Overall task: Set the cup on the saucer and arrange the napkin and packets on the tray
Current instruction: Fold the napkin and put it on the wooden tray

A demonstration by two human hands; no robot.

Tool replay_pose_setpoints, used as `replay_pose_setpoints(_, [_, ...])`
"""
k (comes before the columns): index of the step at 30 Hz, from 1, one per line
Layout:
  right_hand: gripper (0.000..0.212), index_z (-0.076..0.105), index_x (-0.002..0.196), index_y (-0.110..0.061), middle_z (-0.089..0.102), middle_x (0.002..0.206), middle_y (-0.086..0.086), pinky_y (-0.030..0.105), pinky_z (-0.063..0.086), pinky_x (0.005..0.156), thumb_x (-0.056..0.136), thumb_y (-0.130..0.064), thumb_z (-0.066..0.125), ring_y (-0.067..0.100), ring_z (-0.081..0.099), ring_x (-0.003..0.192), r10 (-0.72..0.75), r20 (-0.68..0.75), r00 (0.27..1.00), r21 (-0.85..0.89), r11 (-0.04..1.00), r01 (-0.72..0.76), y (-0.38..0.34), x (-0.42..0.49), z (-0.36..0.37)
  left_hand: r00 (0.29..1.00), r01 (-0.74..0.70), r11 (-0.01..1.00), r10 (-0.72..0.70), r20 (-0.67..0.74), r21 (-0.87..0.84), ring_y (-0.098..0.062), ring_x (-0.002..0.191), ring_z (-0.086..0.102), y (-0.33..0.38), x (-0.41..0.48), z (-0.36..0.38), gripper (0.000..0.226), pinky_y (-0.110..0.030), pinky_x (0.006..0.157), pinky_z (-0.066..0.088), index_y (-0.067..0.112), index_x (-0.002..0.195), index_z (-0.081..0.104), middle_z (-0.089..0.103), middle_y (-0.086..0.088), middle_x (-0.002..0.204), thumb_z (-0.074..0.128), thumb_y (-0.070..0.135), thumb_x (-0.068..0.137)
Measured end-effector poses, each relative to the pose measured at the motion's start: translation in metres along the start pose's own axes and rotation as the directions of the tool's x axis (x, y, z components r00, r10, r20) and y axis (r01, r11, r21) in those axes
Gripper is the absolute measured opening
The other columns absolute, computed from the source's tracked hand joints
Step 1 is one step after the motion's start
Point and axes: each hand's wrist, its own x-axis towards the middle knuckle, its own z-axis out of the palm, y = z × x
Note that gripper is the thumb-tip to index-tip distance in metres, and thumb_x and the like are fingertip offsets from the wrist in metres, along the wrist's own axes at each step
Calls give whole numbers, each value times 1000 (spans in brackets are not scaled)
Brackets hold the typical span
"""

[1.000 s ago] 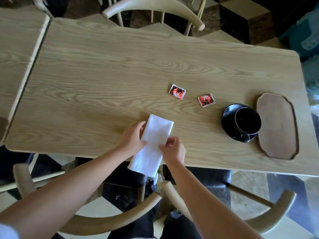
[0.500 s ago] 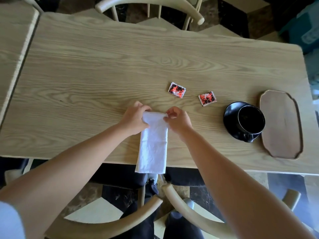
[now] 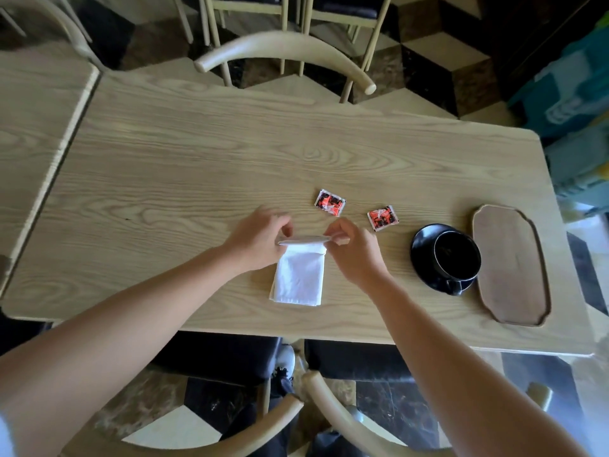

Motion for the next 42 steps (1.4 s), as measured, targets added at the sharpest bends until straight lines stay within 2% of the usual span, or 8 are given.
replay_pose_setpoints(5, [21,66,92,-10,67,97,3,27,50,69,79,7,61,21,62,80,-173,105,979,-117,976,184,33,-49,17,979,-183,971,166,114,153,-23,89,51,4,-47,30,34,-33,73,47,15,96,64,60,2,92,69,8,63])
replay_pose_setpoints(14, [27,64,93,-8,63,110,4,42,53,75,80,12,53,27,55,106,-234,270,934,-273,911,307,69,-73,49,957,-258,950,226,182,174,-26,88,53,-1,-82,61,18,-36,81,50,14,93,71,62,-3,91,64,29,85])
replay_pose_setpoints(17, [31,67,99,-14,65,114,-1,39,53,73,81,6,53,26,53,110,-217,209,954,-341,898,279,62,-69,46,962,-266,940,242,130,216,-28,87,56,5,-74,57,17,-39,77,52,15,88,71,62,-4,87,60,29,88])
replay_pose_setpoints(20, [35,65,113,-9,65,118,7,44,53,81,81,1,55,31,53,111,-267,100,959,-349,893,285,48,-57,47,974,-220,919,189,123,328,-34,116,54,12,-58,58,39,-44,92,51,8,117,62,59,-13,123,59,33,88])
replay_pose_setpoints(24, [51,37,146,-6,37,154,12,44,30,117,96,-13,44,29,24,147,-222,131,966,-374,892,255,41,-40,72,979,-136,911,63,193,389,-34,149,18,9,-44,73,72,-46,115,30,-2,147,29,24,-19,159,40,46,94])
replay_pose_setpoints(29, [60,-1,155,-9,-3,165,7,46,-2,123,103,-33,18,23,-12,151,-146,252,957,-502,826,258,64,-42,101,961,-132,892,7,277,433,-34,151,7,-15,-57,95,89,-50,119,21,4,153,15,10,-17,163,32,64,91])
replay_pose_setpoints(35, [68,-9,154,-12,-20,161,3,51,-8,121,100,-49,10,22,-22,148,-139,264,955,-599,752,275,75,-39,106,977,-101,900,9,214,423,-36,150,12,-24,-60,107,86,-53,118,18,1,152,16,5,-15,164,21,64,93])
replay_pose_setpoints(42, [69,-3,156,-10,-13,164,6,52,-4,121,99,-45,18,23,-21,149,-123,249,961,-603,757,253,79,-36,111,979,-125,888,39,199,443,-36,151,5,-31,-58,113,83,-54,119,15,-1,151,15,1,-18,164,22,58,94])
